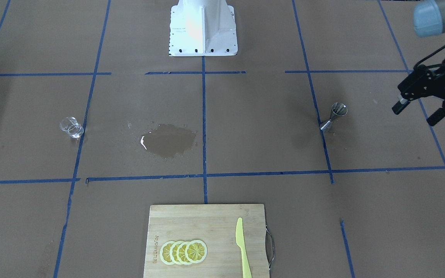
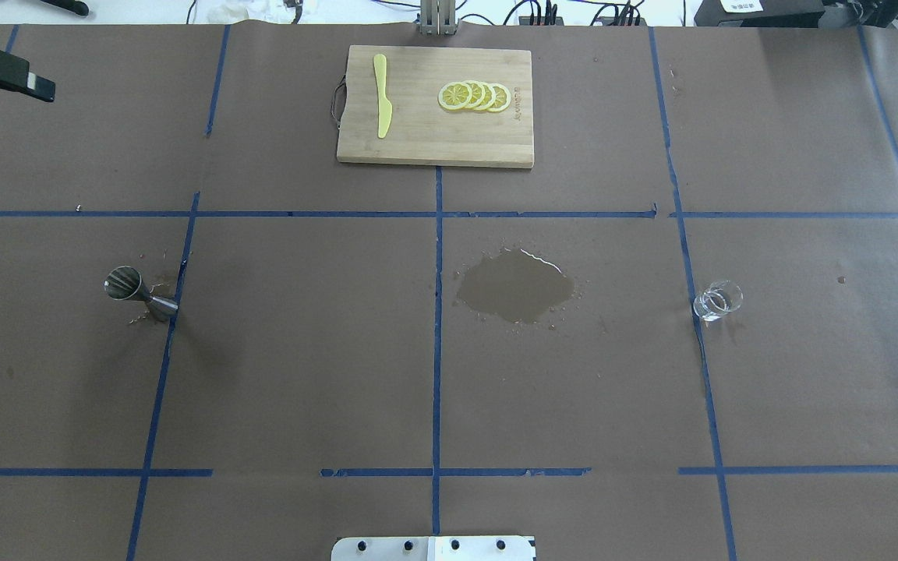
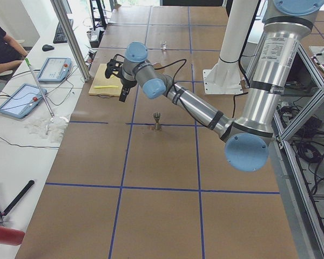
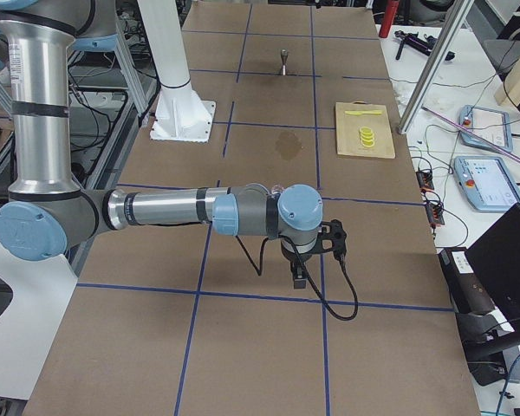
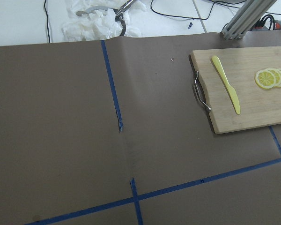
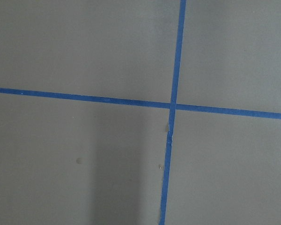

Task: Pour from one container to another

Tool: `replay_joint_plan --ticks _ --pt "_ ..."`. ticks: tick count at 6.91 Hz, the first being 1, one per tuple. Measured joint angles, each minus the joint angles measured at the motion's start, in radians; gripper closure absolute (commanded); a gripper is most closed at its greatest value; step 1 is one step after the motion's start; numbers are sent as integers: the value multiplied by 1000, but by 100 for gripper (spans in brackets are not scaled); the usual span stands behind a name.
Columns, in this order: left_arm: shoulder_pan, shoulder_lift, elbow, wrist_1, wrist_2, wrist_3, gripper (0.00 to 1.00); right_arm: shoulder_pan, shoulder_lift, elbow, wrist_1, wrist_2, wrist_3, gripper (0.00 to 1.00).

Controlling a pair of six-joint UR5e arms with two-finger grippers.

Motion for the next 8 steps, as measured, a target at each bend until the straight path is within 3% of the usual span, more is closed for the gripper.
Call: replay_joint_plan --ticks 2,4,6,8 --pt "113 202 -211 -4 126 -69 0 -7 7 38 -3 -11 -1 0" --pt "211 349 -348 -6 213 -168 0 -15 2 53 -2 -4 8 0" --pt "453 393 -395 -7 449 -431 0 -21 -19 95 1 -2 35 0" --pt "754 405 -396 -2 745 -718 0 -94 -42 245 -6 -10 251 0"
